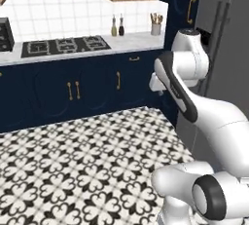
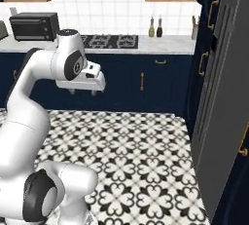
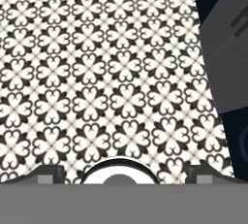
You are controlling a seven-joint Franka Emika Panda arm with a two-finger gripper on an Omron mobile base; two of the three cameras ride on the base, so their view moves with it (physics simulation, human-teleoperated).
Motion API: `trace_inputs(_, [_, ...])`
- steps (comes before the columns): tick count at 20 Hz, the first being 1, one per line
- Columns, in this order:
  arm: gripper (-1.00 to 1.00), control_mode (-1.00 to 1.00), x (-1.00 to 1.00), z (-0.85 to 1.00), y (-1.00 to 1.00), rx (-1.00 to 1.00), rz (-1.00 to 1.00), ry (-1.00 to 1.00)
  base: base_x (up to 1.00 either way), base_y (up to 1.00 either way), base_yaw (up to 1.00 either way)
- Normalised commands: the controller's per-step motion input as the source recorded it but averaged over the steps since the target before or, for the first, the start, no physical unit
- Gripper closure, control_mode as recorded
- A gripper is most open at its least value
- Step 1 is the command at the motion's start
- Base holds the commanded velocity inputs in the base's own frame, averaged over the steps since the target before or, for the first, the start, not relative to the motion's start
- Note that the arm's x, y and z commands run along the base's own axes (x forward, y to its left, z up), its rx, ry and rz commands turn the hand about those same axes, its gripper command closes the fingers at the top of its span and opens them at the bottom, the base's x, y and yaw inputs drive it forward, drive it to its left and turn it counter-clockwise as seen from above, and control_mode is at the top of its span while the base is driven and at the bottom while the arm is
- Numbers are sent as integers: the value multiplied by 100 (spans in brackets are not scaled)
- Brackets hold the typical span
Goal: Navigate to the stove.
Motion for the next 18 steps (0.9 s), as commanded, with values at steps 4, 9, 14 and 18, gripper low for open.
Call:
trace_inputs(4, [-100, 100, 0, 0, 0, 0, 0, 0, 99, 82, -6])
trace_inputs(9, [-100, 100, 0, 0, 0, 0, 0, 0, 100, 68, -3])
trace_inputs(14, [-100, 100, 0, 0, 0, 0, 0, 0, 100, 49, 0])
trace_inputs(18, [-100, 100, 0, 0, 0, 0, 0, 0, 100, 53, 0])
